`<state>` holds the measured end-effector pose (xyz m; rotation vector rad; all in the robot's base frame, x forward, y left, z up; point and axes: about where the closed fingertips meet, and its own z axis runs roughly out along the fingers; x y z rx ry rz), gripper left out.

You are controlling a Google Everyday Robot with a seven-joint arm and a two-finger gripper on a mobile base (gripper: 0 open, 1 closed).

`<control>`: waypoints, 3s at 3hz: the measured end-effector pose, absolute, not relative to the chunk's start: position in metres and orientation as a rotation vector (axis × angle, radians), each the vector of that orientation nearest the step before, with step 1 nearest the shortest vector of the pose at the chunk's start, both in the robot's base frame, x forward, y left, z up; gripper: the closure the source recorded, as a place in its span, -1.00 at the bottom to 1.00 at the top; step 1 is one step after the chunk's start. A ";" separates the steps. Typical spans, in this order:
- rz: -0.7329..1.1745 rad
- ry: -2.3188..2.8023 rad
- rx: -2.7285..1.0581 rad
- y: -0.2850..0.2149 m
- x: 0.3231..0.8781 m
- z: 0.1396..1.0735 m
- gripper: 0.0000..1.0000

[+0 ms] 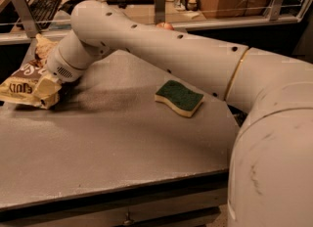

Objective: Move brown chip bag near apple

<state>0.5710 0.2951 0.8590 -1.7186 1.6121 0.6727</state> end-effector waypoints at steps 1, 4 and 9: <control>0.672 1.612 -1.719 0.295 0.571 0.860 1.00; 0.672 1.612 -1.719 0.295 0.571 0.862 0.55; 0.582 1.574 -1.765 0.300 0.565 0.897 -1.00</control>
Offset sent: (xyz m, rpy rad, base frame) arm 0.1352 -0.1686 0.1487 -0.3575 -0.4223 -0.0618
